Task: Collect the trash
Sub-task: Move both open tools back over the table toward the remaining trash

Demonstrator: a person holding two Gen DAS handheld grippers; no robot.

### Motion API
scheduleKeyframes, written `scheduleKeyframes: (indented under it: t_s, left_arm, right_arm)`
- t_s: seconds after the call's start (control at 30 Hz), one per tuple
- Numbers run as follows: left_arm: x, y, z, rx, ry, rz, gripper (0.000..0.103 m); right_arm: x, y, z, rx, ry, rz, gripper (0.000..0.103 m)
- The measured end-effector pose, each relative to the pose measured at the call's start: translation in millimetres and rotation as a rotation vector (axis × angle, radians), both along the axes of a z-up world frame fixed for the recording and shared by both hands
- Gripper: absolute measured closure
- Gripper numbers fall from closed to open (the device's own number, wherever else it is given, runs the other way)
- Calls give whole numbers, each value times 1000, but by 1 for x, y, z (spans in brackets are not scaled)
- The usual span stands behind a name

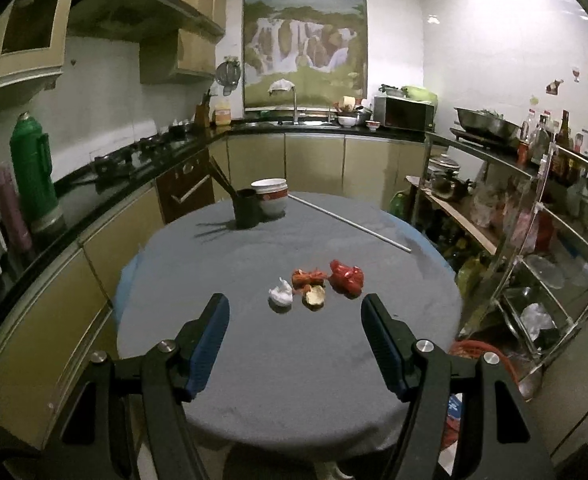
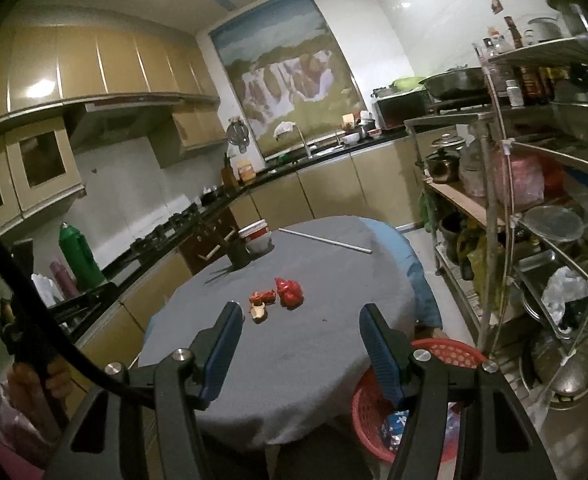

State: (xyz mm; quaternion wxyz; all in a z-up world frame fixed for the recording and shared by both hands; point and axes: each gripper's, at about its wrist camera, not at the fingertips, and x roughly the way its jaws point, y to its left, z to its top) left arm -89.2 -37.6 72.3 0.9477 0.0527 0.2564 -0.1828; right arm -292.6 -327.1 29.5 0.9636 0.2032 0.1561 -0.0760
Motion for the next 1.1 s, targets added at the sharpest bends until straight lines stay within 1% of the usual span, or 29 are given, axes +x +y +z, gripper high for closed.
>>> scheduleKeyframes:
  t_s: [0.13, 0.27, 0.37, 0.53, 0.63, 0.73, 0.87, 0.97, 1.1]
  left_arm:
    - [-14, 8, 4, 11, 4, 52, 34]
    - [-31, 23, 11, 8, -19, 110, 34]
    - [-42, 34, 15, 7, -34, 148, 33]
    - [-56, 50, 12, 26, -23, 167, 33]
    - [-61, 57, 9, 50, -39, 179, 33]
    - [-62, 64, 5, 57, -38, 188, 33]
    - [-63, 71, 2, 56, -32, 194, 33]
    - [-64, 73, 0, 60, -41, 209, 33]
    - [-60, 73, -3, 57, -28, 212, 33]
  right_arm:
    - [-26, -5, -3, 15, -50, -2, 38]
    - [-44, -9, -7, 44, -89, 0, 38]
    - [-57, -7, -5, 44, -118, 4, 38]
    - [-80, 0, 2, 31, -163, 3, 38]
    - [-89, 3, 5, 24, -173, -3, 38]
    - [-91, 1, 5, 27, -166, -15, 38]
    - [-87, -1, 3, 57, -170, -14, 38]
    - [-83, 5, 3, 48, -163, -1, 38]
    - [-76, 9, 0, 33, -139, 13, 38]
